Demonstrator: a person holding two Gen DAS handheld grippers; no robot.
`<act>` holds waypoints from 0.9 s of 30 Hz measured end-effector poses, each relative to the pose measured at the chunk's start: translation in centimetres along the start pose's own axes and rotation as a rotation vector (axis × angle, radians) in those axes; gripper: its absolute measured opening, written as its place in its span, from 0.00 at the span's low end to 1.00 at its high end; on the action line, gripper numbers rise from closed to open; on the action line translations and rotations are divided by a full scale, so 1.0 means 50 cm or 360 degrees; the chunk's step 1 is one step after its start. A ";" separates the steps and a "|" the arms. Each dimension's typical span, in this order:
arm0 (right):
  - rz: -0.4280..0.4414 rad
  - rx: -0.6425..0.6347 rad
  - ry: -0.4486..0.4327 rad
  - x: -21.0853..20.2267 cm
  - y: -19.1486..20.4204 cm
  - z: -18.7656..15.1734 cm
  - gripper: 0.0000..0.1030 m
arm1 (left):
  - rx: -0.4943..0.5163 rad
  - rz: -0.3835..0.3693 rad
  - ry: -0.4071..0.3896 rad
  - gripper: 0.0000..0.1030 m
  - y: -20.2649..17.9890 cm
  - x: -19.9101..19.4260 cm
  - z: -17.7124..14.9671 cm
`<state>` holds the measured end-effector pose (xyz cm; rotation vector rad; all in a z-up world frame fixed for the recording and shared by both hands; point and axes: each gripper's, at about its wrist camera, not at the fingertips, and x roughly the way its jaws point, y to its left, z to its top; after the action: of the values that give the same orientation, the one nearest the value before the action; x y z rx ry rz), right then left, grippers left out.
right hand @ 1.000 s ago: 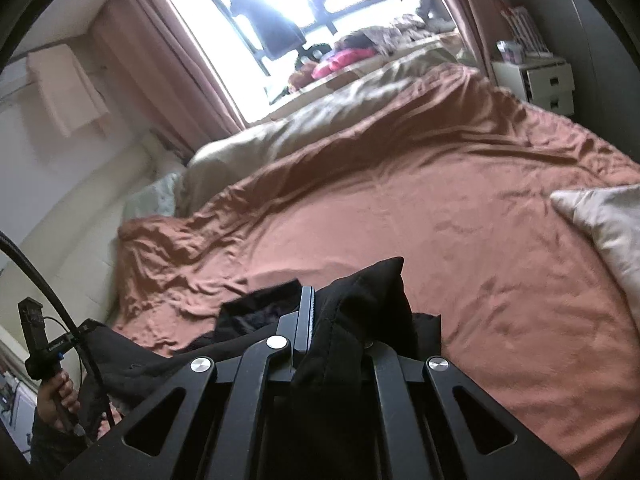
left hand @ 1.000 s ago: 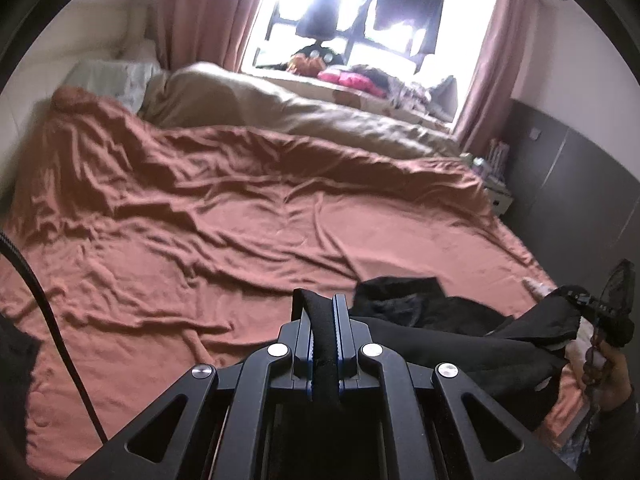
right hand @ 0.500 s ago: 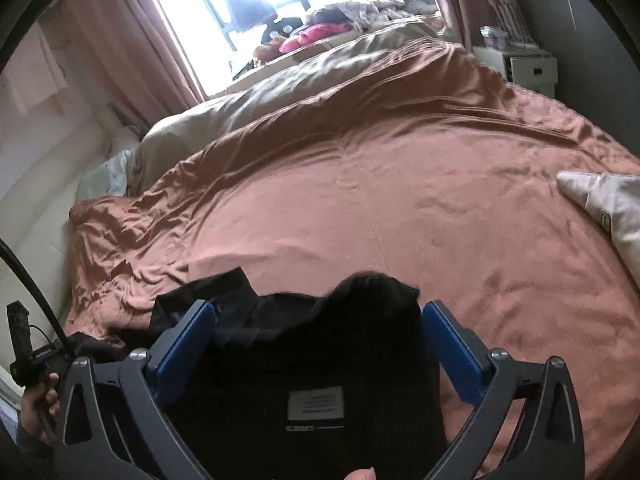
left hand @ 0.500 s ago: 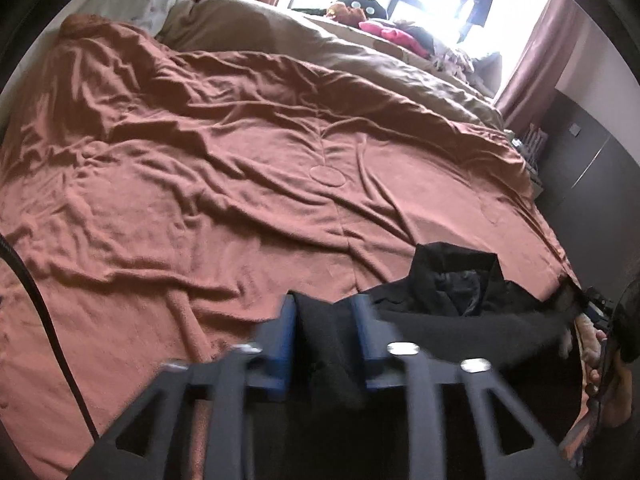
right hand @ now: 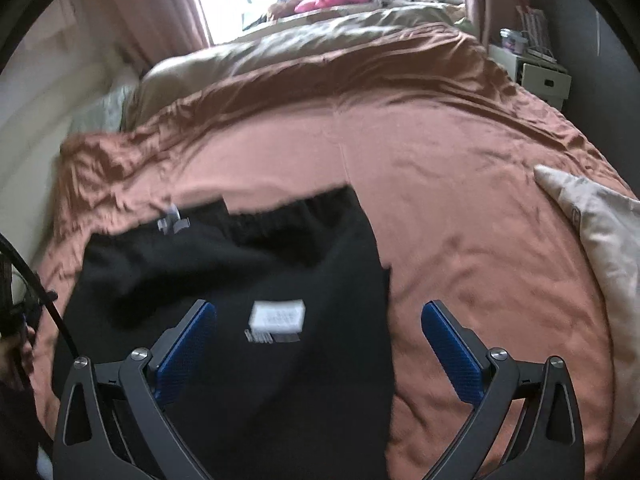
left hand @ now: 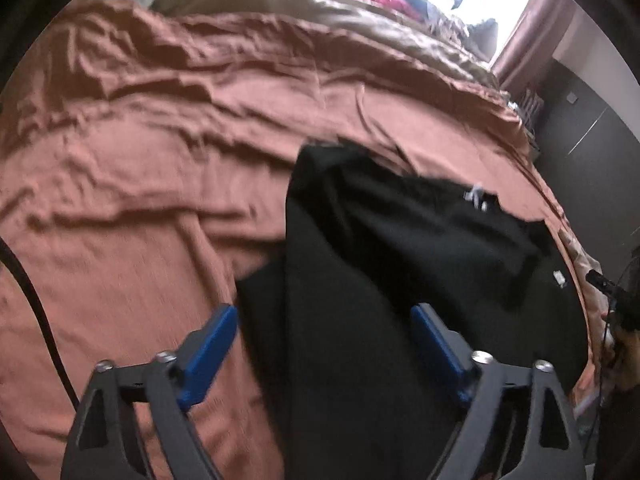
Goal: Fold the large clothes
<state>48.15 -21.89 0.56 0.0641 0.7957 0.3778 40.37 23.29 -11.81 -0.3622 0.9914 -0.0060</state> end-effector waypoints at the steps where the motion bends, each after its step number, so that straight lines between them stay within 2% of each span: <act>1: -0.0001 -0.0009 0.0024 0.000 -0.003 -0.004 0.89 | -0.0011 0.0002 0.0026 0.75 0.004 0.009 -0.013; 2: -0.0007 -0.0011 0.0059 0.001 -0.008 -0.009 0.84 | -0.0022 0.0001 0.0046 0.72 0.008 0.016 -0.023; 4: -0.0011 0.0007 0.0110 0.008 -0.023 -0.017 0.64 | -0.0048 -0.0025 0.0088 0.65 0.014 0.031 -0.041; 5: -0.0016 0.0025 0.0131 0.013 -0.034 -0.018 0.61 | -0.0058 -0.0030 0.0097 0.63 0.016 0.036 -0.047; 8: 0.0015 0.0081 0.0179 0.027 -0.053 -0.026 0.42 | -0.0055 -0.0048 0.0092 0.54 0.015 0.041 -0.061; 9: 0.0046 0.0097 0.0187 0.031 -0.056 -0.025 0.31 | -0.0044 -0.0051 0.0081 0.43 0.013 0.040 -0.061; 10: 0.0074 0.0108 0.0189 0.033 -0.056 -0.025 0.23 | -0.0026 -0.0032 0.0059 0.29 0.011 0.034 -0.061; 11: 0.0080 0.0109 0.0181 0.036 -0.054 -0.021 0.19 | -0.0018 -0.0012 0.0047 0.22 0.011 0.031 -0.060; 12: 0.0062 0.0098 0.0156 0.035 -0.051 -0.014 0.06 | -0.0012 -0.0001 0.0037 0.13 0.012 0.028 -0.060; 13: 0.0058 0.0090 0.0130 0.034 -0.049 -0.009 0.03 | -0.0001 -0.0001 0.0021 0.10 0.013 0.024 -0.060; 16: 0.0061 0.0077 0.0066 0.032 -0.038 0.007 0.01 | 0.0010 0.0008 -0.0004 0.06 0.018 0.017 -0.063; 23: 0.0002 0.0069 0.0060 0.065 -0.031 0.010 0.01 | -0.0074 0.0017 0.0014 0.06 0.036 0.035 -0.067; 27: -0.0040 0.0071 0.0036 0.046 -0.009 0.005 0.01 | -0.0084 0.0018 0.0008 0.08 0.030 0.009 -0.067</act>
<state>49.94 -21.47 -0.92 0.0912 0.8268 0.3375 37.65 23.62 -14.30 -0.4052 1.0003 0.0296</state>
